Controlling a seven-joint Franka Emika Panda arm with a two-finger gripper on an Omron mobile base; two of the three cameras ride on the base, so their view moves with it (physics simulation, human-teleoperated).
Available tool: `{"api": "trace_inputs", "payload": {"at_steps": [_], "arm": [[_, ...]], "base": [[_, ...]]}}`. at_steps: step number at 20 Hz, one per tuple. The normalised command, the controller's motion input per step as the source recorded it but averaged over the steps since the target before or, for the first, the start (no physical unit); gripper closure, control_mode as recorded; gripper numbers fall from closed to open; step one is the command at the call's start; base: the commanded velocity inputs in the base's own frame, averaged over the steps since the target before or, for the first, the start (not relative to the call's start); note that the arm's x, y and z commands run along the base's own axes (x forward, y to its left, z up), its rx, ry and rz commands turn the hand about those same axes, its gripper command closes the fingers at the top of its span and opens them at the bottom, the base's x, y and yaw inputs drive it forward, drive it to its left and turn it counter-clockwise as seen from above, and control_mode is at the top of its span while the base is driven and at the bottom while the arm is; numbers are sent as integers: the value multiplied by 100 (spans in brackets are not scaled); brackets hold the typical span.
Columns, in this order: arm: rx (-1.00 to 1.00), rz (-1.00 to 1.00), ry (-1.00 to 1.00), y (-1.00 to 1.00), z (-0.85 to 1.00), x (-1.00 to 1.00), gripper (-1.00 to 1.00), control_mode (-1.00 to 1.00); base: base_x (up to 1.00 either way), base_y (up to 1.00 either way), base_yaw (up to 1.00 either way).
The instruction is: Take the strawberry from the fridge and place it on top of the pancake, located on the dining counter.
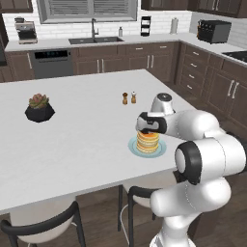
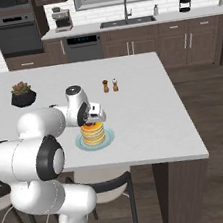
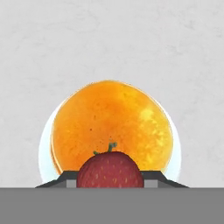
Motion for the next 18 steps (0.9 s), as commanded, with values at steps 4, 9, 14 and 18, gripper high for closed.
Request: {"api": "trace_inputs", "payload": {"at_steps": [4, 9, 14, 18], "arm": [[0, 0, 0, 0, -1, 18, 100, -100], [0, 0, 1, 0, -5, 7, 100, -100], [0, 0, 3, 1, -7, -4, 100, -100], [0, 0, 2, 11, -4, -1, 100, -100]], "base": [[0, 0, 0], [0, 0, 0], [0, 0, 0], [0, 0, 0]]}}
